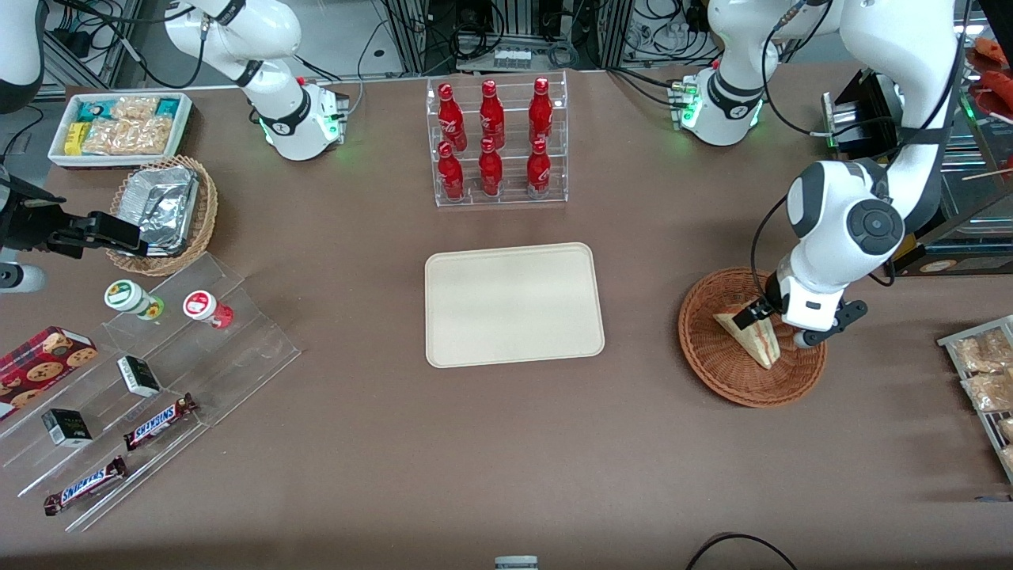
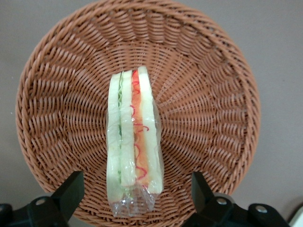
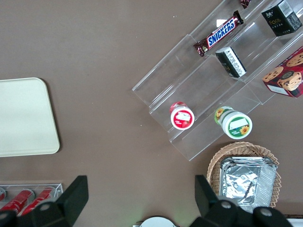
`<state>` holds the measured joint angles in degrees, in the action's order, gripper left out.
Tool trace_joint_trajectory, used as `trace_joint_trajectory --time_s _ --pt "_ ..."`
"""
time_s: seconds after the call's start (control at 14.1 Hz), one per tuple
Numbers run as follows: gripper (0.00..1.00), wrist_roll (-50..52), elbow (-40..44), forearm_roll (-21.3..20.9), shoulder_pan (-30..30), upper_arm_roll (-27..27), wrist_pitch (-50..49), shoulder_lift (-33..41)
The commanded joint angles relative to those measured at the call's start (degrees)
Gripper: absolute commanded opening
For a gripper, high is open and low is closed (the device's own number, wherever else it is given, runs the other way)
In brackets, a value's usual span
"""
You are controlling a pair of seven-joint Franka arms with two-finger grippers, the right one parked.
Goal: Place sandwich from basket to tray
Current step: 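Close the left gripper on the wrapped sandwich and lift it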
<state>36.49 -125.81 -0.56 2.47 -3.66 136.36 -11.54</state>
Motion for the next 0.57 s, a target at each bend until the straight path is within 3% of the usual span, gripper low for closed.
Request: trace_joint_trajectory --time_s 0.0,0.35,0.5 --pt "1.0 1.57 -0.4 -0.14 0.17 -0.03 1.36 -1.11" --pt "1.0 1.66 -1.01 -0.14 0.08 -0.03 4.79 -4.09" --pt "0.92 1.74 -1.01 -0.14 0.08 0.06 5.23 -4.54"
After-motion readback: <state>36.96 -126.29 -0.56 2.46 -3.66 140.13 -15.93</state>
